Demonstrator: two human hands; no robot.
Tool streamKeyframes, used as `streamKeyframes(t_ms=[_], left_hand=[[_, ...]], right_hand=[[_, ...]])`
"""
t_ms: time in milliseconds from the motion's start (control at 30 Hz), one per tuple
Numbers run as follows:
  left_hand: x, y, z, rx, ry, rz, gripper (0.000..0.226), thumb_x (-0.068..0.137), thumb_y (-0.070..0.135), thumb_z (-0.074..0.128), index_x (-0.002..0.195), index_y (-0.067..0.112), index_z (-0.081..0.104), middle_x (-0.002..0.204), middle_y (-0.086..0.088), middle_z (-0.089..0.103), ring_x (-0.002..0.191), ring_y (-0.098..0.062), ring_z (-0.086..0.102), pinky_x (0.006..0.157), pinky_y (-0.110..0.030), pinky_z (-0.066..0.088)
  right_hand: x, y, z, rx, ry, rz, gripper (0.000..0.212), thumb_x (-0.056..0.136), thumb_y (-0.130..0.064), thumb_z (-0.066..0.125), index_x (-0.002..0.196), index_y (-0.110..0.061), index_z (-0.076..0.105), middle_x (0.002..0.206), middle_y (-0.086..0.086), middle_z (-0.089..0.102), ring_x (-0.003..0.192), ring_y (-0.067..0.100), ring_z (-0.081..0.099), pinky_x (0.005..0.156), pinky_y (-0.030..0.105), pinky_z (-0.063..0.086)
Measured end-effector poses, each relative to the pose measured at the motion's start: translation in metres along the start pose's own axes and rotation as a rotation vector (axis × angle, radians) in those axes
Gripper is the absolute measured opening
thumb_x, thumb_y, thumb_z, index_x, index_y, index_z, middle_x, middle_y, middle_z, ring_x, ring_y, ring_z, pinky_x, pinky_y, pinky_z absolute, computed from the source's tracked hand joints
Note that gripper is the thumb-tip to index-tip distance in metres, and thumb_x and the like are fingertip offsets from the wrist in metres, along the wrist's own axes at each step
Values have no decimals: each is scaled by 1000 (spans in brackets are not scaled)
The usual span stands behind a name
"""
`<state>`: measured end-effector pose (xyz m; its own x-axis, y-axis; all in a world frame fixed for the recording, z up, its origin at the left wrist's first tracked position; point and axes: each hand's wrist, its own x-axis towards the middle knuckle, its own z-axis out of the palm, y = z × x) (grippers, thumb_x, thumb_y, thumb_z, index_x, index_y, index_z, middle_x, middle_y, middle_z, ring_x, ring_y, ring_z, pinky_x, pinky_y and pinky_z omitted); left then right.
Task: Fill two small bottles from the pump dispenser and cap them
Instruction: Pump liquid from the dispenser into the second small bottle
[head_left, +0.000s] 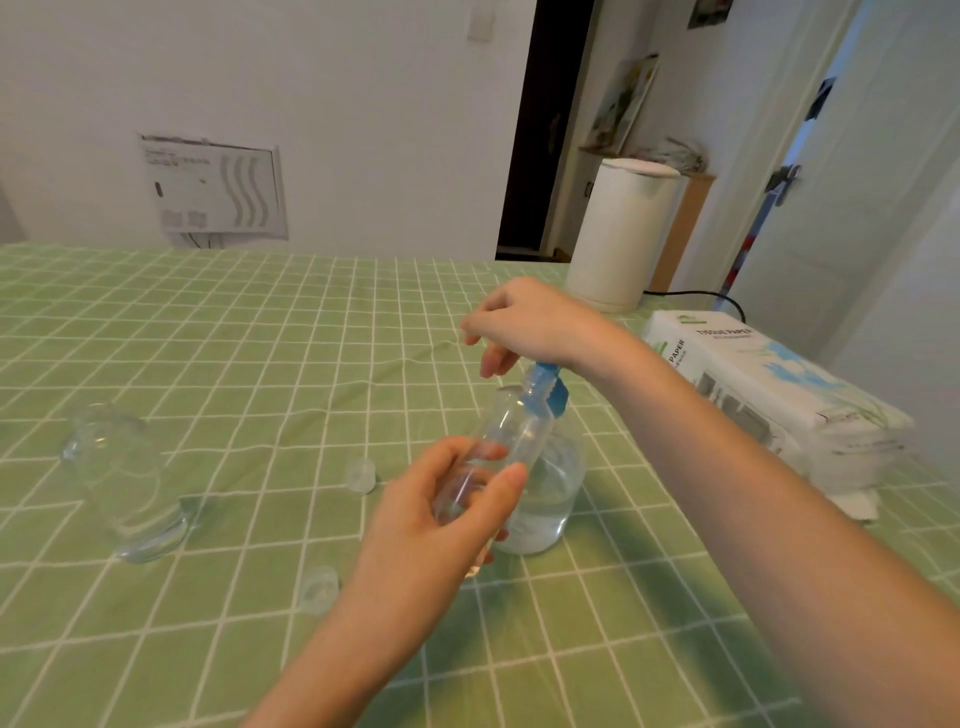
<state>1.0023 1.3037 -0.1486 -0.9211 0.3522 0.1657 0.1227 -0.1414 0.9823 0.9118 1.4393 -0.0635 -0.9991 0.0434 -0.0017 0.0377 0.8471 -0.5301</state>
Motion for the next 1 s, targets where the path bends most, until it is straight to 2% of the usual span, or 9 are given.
streamKeyframes(t_ms=[67, 100, 233, 333, 533, 667, 833, 900, 1000], left_hand=[[0, 1, 0, 6, -1, 7, 43, 60, 47, 61, 95, 23, 65, 68, 10, 68, 54, -1, 60, 48, -12, 45], [0, 1, -1, 11, -3, 10, 42, 61, 48, 60, 95, 24, 64, 68, 10, 68, 54, -1, 60, 49, -11, 46], [-1, 3, -1, 23, -12, 16, 41, 61, 50, 60, 95, 26, 65, 70, 12, 69, 55, 0, 62, 48, -10, 45], [0, 1, -1, 8, -8, 9, 40, 61, 49, 60, 94, 26, 65, 72, 9, 70, 55, -1, 62, 48, -10, 45], [0, 2, -1, -9, -12, -2, 39, 62, 47, 61, 94, 25, 65, 76, 4, 70, 54, -2, 61, 49, -11, 46], [-1, -1, -2, -23, -11, -11, 38, 62, 46, 62, 92, 23, 66, 70, 5, 68, 53, -2, 59, 47, -12, 45], [-2, -3, -2, -35, -6, -25, 36, 60, 46, 62, 88, 24, 66, 61, 8, 64, 53, -1, 58, 46, -11, 42], [-1, -4, -2, -33, 2, -28, 41, 59, 48, 62, 91, 23, 65, 62, 8, 64, 53, -1, 59, 46, -12, 43], [-1, -3, -2, -16, -5, -17, 44, 60, 48, 61, 94, 21, 65, 64, 9, 65, 54, -2, 60, 47, -13, 44]], right_hand=[[1, -4, -5, -73, 11, 2, 36, 92, -25, 47, 112, 0, 64, 79, 5, 73, 78, 18, 62, 63, 25, 47], [2, -4, -7, -117, 1, 8, 36, 93, -26, 47, 112, -1, 64, 83, 7, 73, 77, 18, 61, 60, 26, 45], [2, -6, -14, -184, -45, 44, 34, 96, -33, 44, 102, -9, 67, 91, 7, 73, 82, 19, 64, 64, 27, 46], [3, -6, -16, -141, -50, 81, 41, 97, -41, 39, 98, -13, 69, 87, 4, 74, 87, 18, 67, 56, 26, 38], [4, -1, -3, -1, -26, 93, 47, 96, -41, 37, 89, -8, 69, 71, 6, 72, 80, 22, 67, 74, 26, 47], [4, 3, 2, -2, -22, 100, 44, 96, -38, 37, 80, -10, 67, 62, 1, 68, 86, 25, 67, 82, 30, 48], [2, 5, 8, 10, -9, 115, 41, 96, -35, 39, 77, -11, 67, 72, 6, 70, 97, 30, 66, 91, 37, 49], [2, 5, 8, 7, 9, 99, 38, 95, -33, 40, 78, -12, 67, 73, 5, 69, 95, 28, 66, 90, 35, 50], [0, 2, 3, -14, 48, 52, 39, 96, -31, 40, 91, -5, 68, 71, 4, 70, 93, 26, 67, 83, 31, 50]])
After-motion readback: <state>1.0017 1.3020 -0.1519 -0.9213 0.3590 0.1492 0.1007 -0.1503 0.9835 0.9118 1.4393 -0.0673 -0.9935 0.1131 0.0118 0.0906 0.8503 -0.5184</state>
